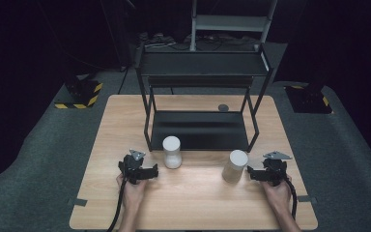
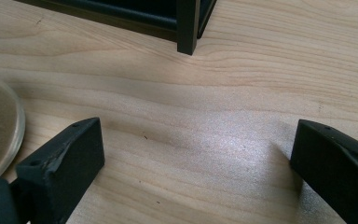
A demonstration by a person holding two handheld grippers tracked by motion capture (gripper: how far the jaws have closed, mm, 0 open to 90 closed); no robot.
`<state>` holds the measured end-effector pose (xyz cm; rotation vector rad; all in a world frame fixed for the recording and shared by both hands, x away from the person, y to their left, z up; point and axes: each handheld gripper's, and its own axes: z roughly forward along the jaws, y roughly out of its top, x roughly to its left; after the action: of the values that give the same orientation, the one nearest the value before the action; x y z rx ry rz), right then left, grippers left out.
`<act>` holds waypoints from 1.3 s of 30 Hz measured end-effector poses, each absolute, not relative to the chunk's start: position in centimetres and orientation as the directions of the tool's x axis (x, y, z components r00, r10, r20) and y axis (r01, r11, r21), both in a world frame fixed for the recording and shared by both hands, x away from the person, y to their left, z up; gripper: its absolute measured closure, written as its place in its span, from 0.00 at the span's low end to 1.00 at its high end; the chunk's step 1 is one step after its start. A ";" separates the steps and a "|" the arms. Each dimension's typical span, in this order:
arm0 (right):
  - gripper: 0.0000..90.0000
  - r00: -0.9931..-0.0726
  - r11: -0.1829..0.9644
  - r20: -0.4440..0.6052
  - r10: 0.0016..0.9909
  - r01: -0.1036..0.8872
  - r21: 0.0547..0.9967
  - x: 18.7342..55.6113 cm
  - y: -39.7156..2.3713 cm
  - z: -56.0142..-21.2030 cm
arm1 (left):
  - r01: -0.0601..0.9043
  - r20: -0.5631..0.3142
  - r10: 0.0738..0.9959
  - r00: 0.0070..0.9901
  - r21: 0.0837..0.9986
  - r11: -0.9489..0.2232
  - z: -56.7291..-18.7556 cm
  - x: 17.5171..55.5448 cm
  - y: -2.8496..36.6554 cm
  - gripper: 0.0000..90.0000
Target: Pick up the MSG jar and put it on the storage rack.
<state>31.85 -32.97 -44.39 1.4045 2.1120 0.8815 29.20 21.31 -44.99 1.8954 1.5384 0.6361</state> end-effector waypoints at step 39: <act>0.02 -0.379 0.278 -0.022 0.925 0.636 0.720 31.8 -33.0 -44.4 | 0.611 -0.076 0.891 0.448 0.753 -0.243 -44.5 28.5 20.8 0.03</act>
<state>31.85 -32.98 -44.39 1.4029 2.1128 0.8805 28.46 20.78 -44.49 1.9629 1.2577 0.4829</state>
